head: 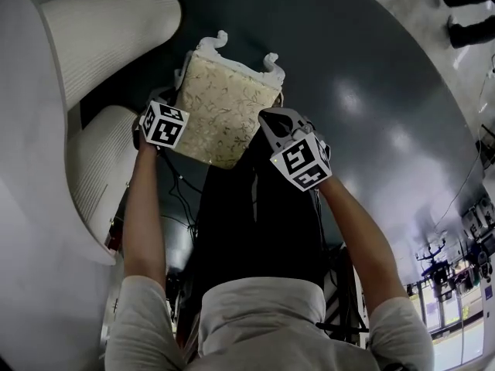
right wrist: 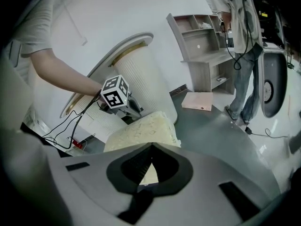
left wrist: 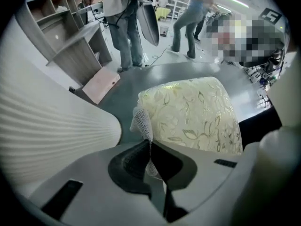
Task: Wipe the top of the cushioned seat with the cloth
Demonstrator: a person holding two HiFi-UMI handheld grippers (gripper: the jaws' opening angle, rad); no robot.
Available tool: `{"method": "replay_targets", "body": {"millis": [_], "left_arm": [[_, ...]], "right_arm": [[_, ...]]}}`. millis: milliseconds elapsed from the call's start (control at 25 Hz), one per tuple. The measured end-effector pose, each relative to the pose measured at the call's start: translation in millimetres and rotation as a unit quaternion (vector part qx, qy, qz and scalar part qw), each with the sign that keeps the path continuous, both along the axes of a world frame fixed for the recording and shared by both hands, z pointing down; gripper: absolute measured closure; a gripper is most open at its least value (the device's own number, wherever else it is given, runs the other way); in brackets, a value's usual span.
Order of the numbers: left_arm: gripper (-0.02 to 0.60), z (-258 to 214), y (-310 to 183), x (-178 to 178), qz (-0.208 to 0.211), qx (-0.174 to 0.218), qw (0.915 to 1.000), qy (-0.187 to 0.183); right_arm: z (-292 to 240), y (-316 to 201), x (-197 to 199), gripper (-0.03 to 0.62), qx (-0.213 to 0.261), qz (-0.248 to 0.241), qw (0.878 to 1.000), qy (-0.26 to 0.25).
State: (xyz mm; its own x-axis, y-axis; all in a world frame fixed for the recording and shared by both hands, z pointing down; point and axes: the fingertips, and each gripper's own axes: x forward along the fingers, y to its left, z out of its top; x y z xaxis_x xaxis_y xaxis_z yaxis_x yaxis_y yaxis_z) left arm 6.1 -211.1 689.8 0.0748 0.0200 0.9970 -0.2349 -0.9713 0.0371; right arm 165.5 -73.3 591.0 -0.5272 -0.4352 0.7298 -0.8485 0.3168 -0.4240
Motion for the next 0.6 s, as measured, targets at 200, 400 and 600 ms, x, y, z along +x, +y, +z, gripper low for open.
{"method": "replay_targets", "body": {"millis": [200,400,600], "left_arm": [[0.555,3,-11,25,0.049,0.006,0.9988,0.002],[0.555,2,-22,38,0.132,0.032,0.9906,-0.017],[0.555,0,-35,52,0.239,0.084,0.9668,-0.034]], "right_arm": [[1,1,11,0.585,0.006,0.017,1.000,0.002],[4,16,21,0.585,-0.002,0.051,0.999,0.004],[5,35,25,0.585,-0.013,0.073,0.997,0.006]]}}
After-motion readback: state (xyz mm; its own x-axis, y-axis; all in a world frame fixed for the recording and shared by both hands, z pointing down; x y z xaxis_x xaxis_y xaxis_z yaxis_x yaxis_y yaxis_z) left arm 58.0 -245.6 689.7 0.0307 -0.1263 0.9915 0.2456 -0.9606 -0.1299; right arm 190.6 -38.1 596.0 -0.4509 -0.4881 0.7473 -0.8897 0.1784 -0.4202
